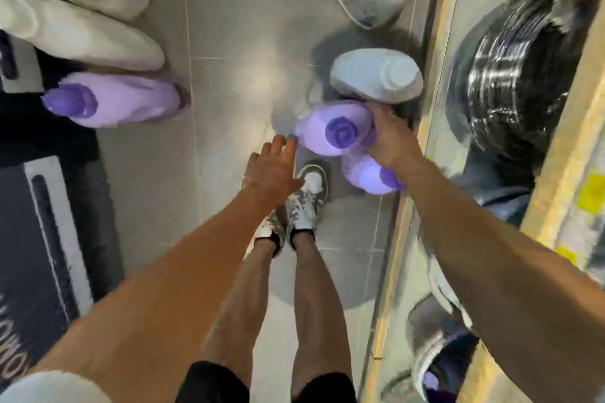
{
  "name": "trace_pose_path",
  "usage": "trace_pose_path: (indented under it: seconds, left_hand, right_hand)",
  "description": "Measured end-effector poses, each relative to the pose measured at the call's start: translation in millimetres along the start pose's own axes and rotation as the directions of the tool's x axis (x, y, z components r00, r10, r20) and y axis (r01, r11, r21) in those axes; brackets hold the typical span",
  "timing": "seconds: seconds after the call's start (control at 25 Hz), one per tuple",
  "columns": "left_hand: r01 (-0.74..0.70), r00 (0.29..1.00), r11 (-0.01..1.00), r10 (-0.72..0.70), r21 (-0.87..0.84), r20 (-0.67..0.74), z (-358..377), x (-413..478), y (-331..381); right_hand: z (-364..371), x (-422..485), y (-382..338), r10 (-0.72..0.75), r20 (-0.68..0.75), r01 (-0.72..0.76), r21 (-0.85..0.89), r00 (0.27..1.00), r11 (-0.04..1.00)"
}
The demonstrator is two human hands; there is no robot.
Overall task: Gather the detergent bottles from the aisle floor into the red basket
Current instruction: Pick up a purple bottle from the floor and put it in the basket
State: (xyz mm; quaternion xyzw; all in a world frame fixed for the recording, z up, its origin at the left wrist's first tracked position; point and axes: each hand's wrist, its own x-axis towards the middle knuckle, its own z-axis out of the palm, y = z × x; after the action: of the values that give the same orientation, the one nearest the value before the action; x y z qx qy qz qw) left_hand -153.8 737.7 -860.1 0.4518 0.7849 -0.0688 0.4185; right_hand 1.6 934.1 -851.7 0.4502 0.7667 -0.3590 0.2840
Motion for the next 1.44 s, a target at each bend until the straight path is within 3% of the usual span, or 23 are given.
trace_pose_path:
  seconds: [0.24, 0.4, 0.68, 0.96, 1.08, 1.2, 1.32, 1.44]
  left_hand:
    - [-0.122, 0.975, 0.951, 0.062, -0.285, -0.211, 63, 91, 10]
    - [-0.201, 0.951, 0.923, 0.103, -0.33, -0.291, 67, 104, 12]
    - [-0.329, 0.929, 0.889, 0.244, -0.319, -0.278, 10, 65, -34]
    - [-0.323, 0.925, 0.933, 0.277, -0.156, -0.26, -161, -93, -34]
    - [-0.345, 0.896, 0.93, 0.287, -0.125, -0.338, -254, -192, -31]
    - [-0.281, 0.896, 0.956, 0.229, -0.086, -0.38, -334, -290, -25]
    - [-0.267, 0.882, 0.961, 0.211, -0.077, -0.422, -397, -388, -22]
    - [-0.255, 0.873, 0.949, 0.143, -0.187, -0.466, -431, -465, -26]
  right_hand:
    - [43, 65, 34, -0.165, 0.062, 0.173, -0.154, 0.984, 0.973]
    - [46, 70, 35, -0.246, 0.064, 0.254, -0.194, 0.967, 0.948]
    - [37, 29, -25, -0.328, 0.061, 0.332, -0.247, 0.943, 0.91]
    - [-75, -110, -140, -0.4, 0.046, 0.393, -0.319, 0.915, 0.863]
    - [-145, -204, -206, -0.449, -0.006, 0.425, -0.309, 0.894, 0.851]
    - [-201, -290, -263, -0.478, -0.007, 0.458, -0.271, 0.878, 0.847]
    - [-249, -373, -317, -0.562, -0.034, 0.535, -0.264, 0.826, 0.803]
    - [-274, -433, -353, -0.639, -0.044, 0.611, -0.249, 0.768, 0.751]
